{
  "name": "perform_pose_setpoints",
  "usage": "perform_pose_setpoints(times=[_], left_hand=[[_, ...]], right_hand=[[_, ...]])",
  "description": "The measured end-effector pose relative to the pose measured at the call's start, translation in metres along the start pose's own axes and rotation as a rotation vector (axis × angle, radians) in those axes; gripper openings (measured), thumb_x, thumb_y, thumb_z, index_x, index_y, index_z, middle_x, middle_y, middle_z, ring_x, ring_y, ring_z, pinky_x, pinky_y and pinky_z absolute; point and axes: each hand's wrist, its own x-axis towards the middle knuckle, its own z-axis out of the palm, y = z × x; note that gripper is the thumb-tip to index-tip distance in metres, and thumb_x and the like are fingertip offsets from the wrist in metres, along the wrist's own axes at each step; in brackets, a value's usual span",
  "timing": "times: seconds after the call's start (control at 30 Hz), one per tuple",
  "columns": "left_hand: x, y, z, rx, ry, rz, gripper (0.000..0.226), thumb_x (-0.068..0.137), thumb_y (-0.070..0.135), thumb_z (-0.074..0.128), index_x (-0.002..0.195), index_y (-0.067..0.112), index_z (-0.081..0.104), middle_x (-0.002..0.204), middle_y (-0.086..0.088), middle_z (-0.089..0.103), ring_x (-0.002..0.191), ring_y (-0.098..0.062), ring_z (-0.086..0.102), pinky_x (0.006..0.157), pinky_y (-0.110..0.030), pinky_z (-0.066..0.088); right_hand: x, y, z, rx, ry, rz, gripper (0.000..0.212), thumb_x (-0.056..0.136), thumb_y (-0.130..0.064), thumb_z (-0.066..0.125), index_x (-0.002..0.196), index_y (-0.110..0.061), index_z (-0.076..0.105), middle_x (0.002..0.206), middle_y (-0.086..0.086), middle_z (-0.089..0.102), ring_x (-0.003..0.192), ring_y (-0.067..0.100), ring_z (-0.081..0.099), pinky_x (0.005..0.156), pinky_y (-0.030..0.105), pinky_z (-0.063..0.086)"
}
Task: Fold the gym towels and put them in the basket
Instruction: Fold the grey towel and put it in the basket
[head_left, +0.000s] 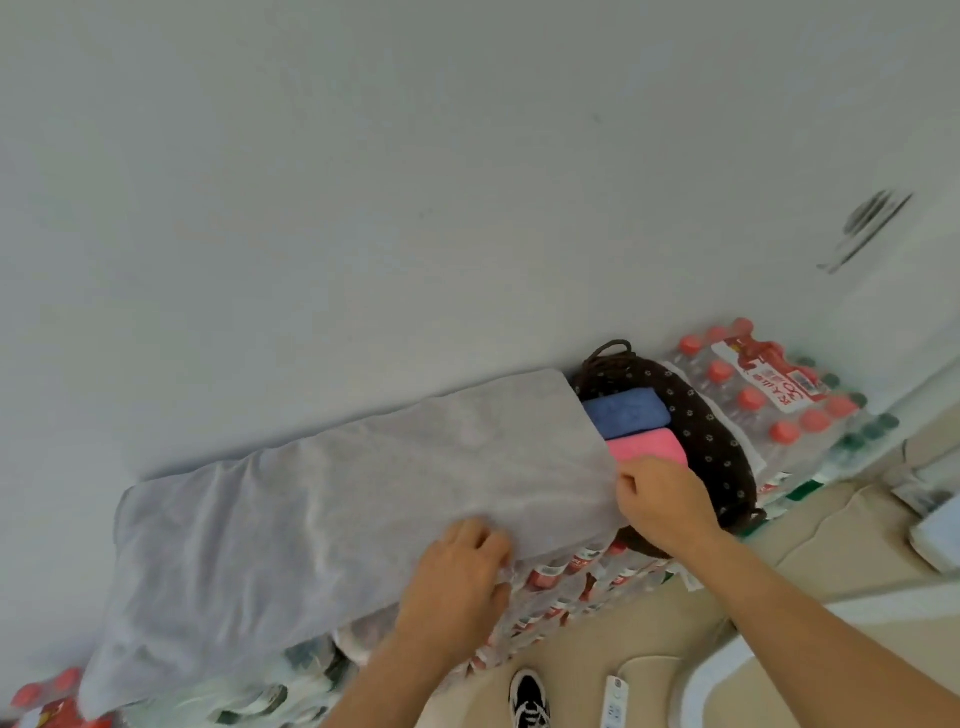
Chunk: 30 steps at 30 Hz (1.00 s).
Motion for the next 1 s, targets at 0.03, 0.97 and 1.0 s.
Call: perform_pose_setpoints(times=[0.03, 0.97, 1.0], left_hand=[[0.010, 0.009, 0.005, 0.017, -0.001, 0.018, 0.020, 0.078, 0.033, 0.056, 0.095, 0.024, 0.050, 0.098, 0.003, 0.050, 0.089, -0.019, 0.052, 0.064, -0.026, 0.037], [0.116, 0.094, 0.044, 0.095, -0.140, 0.204, 0.018, 0.080, 0.042, 0.041, 0.080, 0.024, 0.036, 0.044, 0.004, 0.051, 0.033, -0.012, 0.044, 0.036, -0.017, 0.019], [0.117, 0.095, 0.045, 0.095, -0.158, 0.199, 0.021, 0.081, 0.045, 0.039, 0.081, 0.024, 0.036, 0.045, 0.004, 0.053, 0.034, -0.012, 0.046, 0.038, -0.018, 0.018]], right_hand=[[0.012, 0.000, -0.003, 0.085, 0.025, 0.019, 0.034, 0.087, -0.017, 0.049, 0.054, -0.022, 0.043, 0.053, -0.004, 0.047, 0.050, 0.015, 0.042, 0.049, 0.034, 0.033], [0.180, 0.008, 0.028, 0.776, -0.148, 0.137, 0.012, 0.093, -0.009, 0.047, 0.099, -0.012, 0.056, 0.080, 0.002, 0.058, 0.075, 0.018, 0.054, 0.064, 0.028, 0.042], [0.179, 0.008, 0.029, 0.706, -0.137, 0.124, 0.012, 0.092, -0.010, 0.047, 0.101, -0.012, 0.053, 0.080, 0.002, 0.057, 0.076, 0.020, 0.055, 0.062, 0.029, 0.041]])
